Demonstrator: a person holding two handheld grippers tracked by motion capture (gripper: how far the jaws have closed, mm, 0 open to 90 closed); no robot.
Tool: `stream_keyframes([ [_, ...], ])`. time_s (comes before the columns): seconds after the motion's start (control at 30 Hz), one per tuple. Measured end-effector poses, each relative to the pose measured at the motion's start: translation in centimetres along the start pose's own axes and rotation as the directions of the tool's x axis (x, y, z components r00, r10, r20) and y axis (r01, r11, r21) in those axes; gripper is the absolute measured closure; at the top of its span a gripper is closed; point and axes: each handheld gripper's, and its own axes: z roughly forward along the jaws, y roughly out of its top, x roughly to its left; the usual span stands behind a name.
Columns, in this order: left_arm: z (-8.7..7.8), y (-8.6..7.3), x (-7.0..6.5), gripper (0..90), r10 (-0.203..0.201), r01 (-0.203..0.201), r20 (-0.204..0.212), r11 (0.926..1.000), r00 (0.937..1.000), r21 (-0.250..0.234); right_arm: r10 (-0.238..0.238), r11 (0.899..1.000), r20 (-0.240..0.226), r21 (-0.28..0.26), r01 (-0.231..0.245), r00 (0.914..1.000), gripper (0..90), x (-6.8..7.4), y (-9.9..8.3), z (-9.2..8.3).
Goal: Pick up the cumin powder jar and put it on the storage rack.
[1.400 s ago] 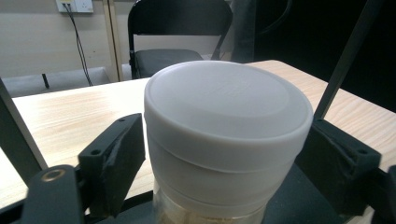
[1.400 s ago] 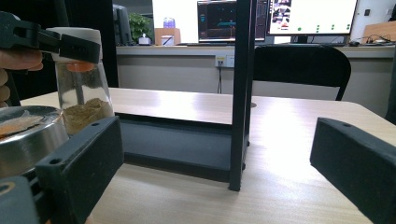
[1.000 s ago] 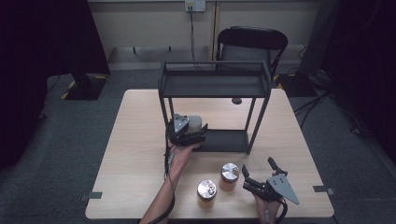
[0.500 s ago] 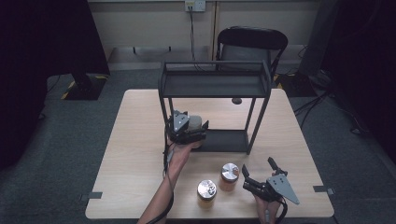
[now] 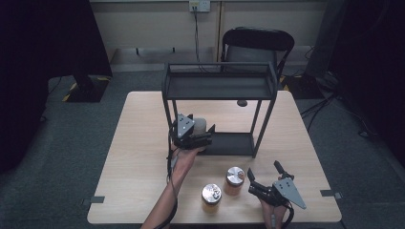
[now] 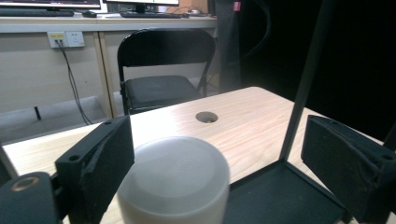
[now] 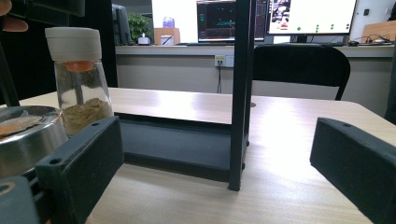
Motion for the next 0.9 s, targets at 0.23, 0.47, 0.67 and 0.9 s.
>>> stream_keyframes([
  [0.23, -0.3, -0.1, -0.4, 5.3, 0.001, -0.001, 0.01, 1.0, 1.0, -0.007, 0.0, 1.0, 0.0, -0.001, 0.0, 1.0, 1.7, 0.0, 0.0, 0.0],
  [0.47, -0.9, -0.2, -0.5, 3.8, -0.002, 0.003, 0.022, 0.9996, 0.9997, -0.027, -0.002, 1.0, 0.001, -0.001, 0.002, 1.0, 1.7, 0.0, 0.0, 0.0],
  [0.67, -1.5, -0.3, -0.4, 2.1, 0.0, 0.001, 0.034, 0.9992, 0.9994, -0.04, -0.002, 1.0, 0.002, -0.002, 0.002, 1.0, 1.7, 0.0, 0.0, 0.0],
  [0.9, -2.3, -0.4, -0.3, 0.2, 0.0, 0.001, 0.033, 0.9987, 0.9995, -0.051, -0.003, 1.0, 0.003, -0.001, 0.003, 1.0, 1.7, 0.1, 0.0, 0.0],
])
